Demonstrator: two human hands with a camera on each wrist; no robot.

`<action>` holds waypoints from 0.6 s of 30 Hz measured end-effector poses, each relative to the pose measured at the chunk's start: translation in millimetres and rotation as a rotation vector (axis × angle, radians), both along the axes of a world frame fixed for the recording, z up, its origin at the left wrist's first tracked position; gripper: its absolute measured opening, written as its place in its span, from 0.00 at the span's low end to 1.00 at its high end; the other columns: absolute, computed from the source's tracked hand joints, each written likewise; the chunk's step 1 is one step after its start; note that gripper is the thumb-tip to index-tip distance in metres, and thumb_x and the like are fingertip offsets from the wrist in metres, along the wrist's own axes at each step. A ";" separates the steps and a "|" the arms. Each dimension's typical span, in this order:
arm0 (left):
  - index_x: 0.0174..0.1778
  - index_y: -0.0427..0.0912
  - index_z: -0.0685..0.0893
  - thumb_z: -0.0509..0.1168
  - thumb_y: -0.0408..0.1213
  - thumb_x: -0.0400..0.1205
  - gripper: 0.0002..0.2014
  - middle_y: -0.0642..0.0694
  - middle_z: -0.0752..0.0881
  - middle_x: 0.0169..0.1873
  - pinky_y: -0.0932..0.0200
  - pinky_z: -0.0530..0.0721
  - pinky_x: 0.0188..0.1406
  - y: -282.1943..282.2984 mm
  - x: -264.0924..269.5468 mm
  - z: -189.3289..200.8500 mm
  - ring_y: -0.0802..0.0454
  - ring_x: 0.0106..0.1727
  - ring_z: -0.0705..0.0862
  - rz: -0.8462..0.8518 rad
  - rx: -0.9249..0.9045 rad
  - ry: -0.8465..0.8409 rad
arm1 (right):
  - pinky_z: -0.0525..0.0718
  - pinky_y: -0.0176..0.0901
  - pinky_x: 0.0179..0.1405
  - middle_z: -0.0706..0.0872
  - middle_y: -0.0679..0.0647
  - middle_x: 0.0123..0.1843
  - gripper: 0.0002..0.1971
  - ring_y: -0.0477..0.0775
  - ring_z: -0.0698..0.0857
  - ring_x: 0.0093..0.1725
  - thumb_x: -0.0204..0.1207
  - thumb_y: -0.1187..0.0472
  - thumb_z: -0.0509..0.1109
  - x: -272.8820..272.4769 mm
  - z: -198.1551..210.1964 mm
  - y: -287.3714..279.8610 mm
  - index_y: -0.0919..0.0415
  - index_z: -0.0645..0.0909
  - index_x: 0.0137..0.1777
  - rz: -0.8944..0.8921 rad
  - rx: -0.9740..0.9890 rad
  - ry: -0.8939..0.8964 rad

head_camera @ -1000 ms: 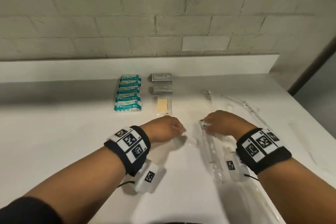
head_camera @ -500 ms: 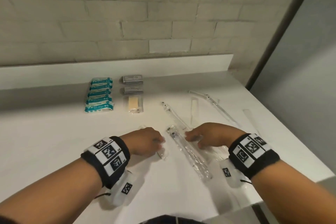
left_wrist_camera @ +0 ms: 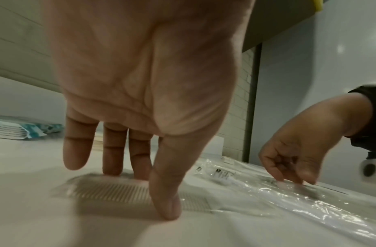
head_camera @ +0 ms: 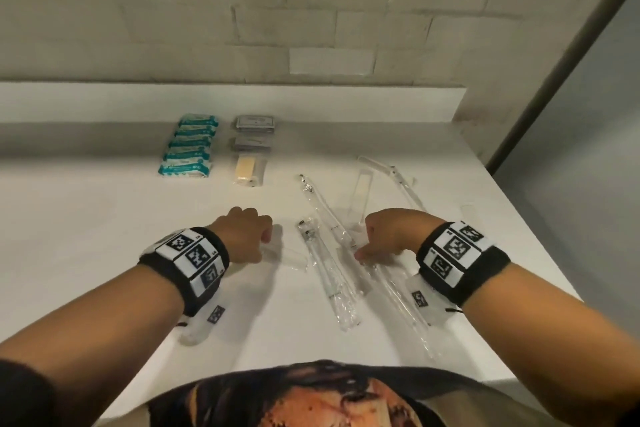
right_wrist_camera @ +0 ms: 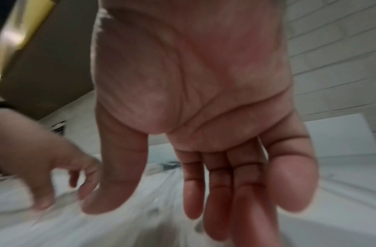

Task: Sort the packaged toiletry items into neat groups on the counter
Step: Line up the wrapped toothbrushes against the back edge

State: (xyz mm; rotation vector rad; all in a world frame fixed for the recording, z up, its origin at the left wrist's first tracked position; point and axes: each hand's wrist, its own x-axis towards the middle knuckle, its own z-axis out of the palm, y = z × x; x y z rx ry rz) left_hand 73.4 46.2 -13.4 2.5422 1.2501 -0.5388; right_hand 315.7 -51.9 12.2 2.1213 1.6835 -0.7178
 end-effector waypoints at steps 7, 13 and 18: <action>0.59 0.52 0.76 0.71 0.46 0.75 0.18 0.49 0.73 0.56 0.54 0.77 0.56 -11.4 11.5 0.9 0.49 0.58 0.74 0.068 -0.036 0.012 | 0.84 0.45 0.39 0.79 0.45 0.32 0.19 0.49 0.81 0.33 0.66 0.44 0.76 2.2 -19.3 -6.2 0.57 0.76 0.45 0.110 0.045 -0.039; 0.77 0.56 0.70 0.66 0.33 0.78 0.30 0.52 0.70 0.72 0.49 0.74 0.68 -25.5 58.7 -7.2 0.46 0.70 0.71 -0.140 0.028 -0.190 | 0.87 0.48 0.47 0.86 0.49 0.44 0.27 0.53 0.85 0.43 0.63 0.38 0.77 8.9 -19.2 -21.3 0.57 0.78 0.52 0.021 0.126 0.033; 0.56 0.49 0.81 0.63 0.32 0.75 0.15 0.50 0.76 0.60 0.54 0.76 0.55 -27.7 77.5 -7.6 0.48 0.59 0.73 -0.315 0.188 -0.162 | 0.76 0.36 0.26 0.81 0.52 0.32 0.05 0.50 0.78 0.27 0.71 0.62 0.69 6.1 -10.8 -20.4 0.62 0.78 0.37 -0.029 0.060 0.088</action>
